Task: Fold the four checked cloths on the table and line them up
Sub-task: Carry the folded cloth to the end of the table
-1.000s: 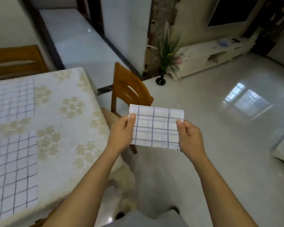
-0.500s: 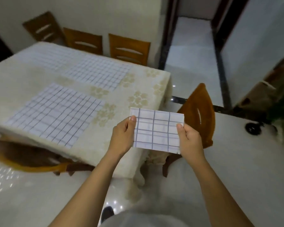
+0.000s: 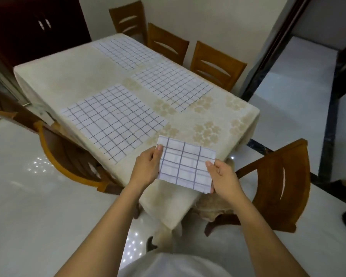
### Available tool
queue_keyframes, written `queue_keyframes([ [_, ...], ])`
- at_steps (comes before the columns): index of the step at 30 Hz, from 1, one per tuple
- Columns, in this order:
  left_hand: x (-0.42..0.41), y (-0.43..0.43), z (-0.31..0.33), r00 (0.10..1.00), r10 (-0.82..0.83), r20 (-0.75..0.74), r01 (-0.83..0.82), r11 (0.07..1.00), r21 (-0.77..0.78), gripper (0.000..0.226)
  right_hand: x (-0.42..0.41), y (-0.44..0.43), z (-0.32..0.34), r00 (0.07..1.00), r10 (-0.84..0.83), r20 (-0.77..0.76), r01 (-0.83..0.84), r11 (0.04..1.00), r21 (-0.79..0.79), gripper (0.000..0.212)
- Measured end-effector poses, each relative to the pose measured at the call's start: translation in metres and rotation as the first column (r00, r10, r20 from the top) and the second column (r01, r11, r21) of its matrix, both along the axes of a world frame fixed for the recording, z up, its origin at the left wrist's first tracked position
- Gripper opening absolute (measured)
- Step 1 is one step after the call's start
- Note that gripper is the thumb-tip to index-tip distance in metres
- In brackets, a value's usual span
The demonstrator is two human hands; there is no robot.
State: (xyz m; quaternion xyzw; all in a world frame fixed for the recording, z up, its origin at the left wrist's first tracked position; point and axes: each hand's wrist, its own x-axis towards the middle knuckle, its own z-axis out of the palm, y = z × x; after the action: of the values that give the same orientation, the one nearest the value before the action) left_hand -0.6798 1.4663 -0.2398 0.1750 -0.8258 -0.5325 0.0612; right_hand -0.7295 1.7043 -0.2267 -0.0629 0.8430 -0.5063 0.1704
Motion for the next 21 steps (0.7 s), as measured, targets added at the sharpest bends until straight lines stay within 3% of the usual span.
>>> queue_keyframes([
  [5, -0.027, -0.028, -0.015, 0.998, -0.007, 0.065, 0.002, 0.997, 0.074, 0.059, -0.027, -0.028, -0.011, 0.996, -0.085, 0.034, 0.085, 0.996, -0.004, 0.037],
  [9, -0.028, -0.041, -0.036, 0.992, 0.026, 0.127, -0.046, 0.986, 0.158, 0.047, -0.038, -0.05, -0.03, 0.996, -0.079, 0.051, 0.074, 0.994, 0.085, 0.037],
  [12, -0.031, -0.042, -0.057, 0.983, 0.076, 0.165, -0.105, 0.979, 0.173, 0.039, -0.041, -0.056, -0.055, 0.982, -0.068, 0.176, 0.047, 0.991, 0.125, 0.037],
  [21, -0.035, -0.04, -0.126, 0.921, 0.071, 0.382, -0.076, 0.997, -0.003, 0.022, -0.034, -0.051, -0.13, 0.9, -0.092, 0.426, 0.019, 0.985, 0.171, 0.017],
])
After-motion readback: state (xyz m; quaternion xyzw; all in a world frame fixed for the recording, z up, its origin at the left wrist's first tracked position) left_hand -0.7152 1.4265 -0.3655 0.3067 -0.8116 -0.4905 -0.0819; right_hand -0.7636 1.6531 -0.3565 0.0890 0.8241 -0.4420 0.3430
